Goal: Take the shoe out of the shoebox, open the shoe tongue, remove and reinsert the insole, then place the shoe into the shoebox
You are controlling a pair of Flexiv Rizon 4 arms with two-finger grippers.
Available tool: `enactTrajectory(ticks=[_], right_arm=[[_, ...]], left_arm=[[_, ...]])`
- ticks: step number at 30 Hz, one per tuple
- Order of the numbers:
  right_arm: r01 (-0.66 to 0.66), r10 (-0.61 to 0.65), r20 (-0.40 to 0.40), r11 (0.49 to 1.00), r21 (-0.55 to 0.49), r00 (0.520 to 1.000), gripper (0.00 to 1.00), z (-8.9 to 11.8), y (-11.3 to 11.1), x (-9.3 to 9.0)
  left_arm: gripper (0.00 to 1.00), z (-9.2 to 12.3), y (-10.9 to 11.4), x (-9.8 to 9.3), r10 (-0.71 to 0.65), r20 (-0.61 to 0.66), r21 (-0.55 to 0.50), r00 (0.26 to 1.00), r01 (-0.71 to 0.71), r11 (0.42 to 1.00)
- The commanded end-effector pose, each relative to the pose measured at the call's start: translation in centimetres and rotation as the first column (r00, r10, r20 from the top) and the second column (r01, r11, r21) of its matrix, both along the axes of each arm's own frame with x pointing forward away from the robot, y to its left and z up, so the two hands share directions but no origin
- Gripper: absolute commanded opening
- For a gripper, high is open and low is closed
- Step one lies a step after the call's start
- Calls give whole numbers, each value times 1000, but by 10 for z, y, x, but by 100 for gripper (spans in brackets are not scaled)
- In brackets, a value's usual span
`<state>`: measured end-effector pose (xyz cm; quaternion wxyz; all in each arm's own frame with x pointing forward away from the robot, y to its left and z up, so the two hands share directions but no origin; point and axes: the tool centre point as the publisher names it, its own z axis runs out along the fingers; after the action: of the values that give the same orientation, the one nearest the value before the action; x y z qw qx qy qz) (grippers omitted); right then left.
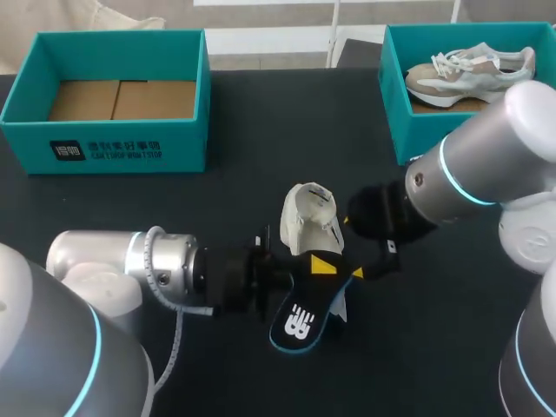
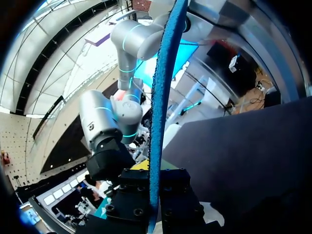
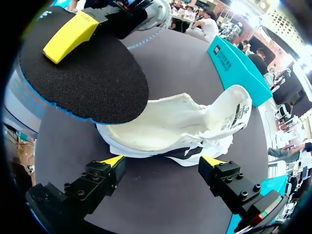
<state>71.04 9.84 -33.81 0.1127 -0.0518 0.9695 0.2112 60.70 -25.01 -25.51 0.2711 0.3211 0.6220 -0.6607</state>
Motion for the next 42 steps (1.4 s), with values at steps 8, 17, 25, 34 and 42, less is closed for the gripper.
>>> enactTrajectory(ticks=[8,17,25,34,42], right_arm=[[4,-4,2,1000,-6,1000,100,0,3,0],[4,-4,2,1000,-6,1000,100,0,3,0],[4,-4,2,1000,-6,1000,100,0,3,0],[4,-4,2,1000,-6,1000,100,0,3,0],[4,-4,2,1000,-6,1000,100,0,3,0]], left_arm=[[0,-25,-13,8,1,-43,22,999,0,1000],[0,-48,-11,22,31,-89,28,996,-29,999],[0,-64,-8,40,59,-82,34,995,-56,998],[0,-77,-4,62,102,-85,49,991,-98,994],[0,-91,-5,76,127,-85,80,988,-121,989]])
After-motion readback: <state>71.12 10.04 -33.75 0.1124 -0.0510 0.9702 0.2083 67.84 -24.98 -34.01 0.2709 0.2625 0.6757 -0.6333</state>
